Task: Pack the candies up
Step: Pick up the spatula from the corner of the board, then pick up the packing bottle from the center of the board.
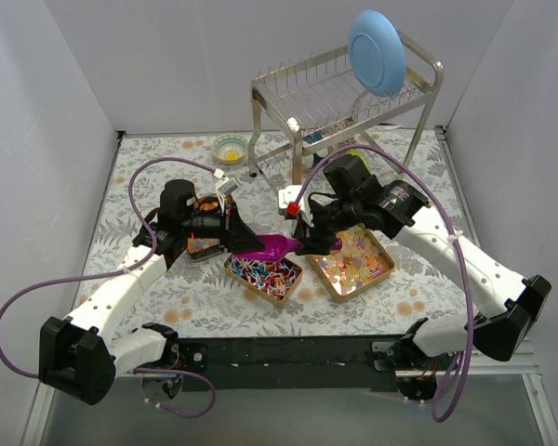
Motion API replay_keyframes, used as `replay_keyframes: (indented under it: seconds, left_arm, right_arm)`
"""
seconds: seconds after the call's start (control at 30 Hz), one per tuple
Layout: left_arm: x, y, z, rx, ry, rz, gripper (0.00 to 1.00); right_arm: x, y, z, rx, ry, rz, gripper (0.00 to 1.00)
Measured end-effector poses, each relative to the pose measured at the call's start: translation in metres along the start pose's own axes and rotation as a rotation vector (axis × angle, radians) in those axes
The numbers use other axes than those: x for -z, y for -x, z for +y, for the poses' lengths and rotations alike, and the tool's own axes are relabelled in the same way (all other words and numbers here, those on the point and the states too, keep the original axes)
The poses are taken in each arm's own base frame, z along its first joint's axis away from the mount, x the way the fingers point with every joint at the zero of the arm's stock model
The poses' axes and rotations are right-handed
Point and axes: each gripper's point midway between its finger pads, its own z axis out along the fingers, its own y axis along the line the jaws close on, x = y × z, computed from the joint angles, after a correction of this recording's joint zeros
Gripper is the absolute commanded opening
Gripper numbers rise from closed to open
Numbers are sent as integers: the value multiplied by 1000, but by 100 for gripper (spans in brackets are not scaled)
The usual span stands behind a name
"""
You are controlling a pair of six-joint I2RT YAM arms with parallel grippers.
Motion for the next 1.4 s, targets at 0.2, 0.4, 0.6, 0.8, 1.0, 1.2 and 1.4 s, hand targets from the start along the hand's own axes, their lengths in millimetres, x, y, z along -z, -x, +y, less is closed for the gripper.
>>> replay_keyframes:
  seconds: [0.2,0.4,0.6,0.8,1.0,1.2,1.4]
  left_arm:
    - [0,2,2,3,13,-7,7]
    - [0,7,12,11,81,-28,72]
    - [9,41,47,-8,316,-103,76]
    - [10,53,97,38,496,-66,64]
    - [-1,38,167,150,641,42,55]
    - [-7,26,216,203,742,99,46]
    - [-15,35,243,188,771,114,41]
  right_arm:
    - [0,-1,3,-19,9,2,4]
    - [3,-5,-2,-30,-12,8,1]
    - [36,-38,-21,-97,-158,31,1]
    - [60,-57,-3,-104,-230,38,1]
    - [73,-82,-5,-159,-300,77,1]
    - [82,-96,-9,-210,-350,92,1]
    - [85,-101,-9,-231,-371,88,1]
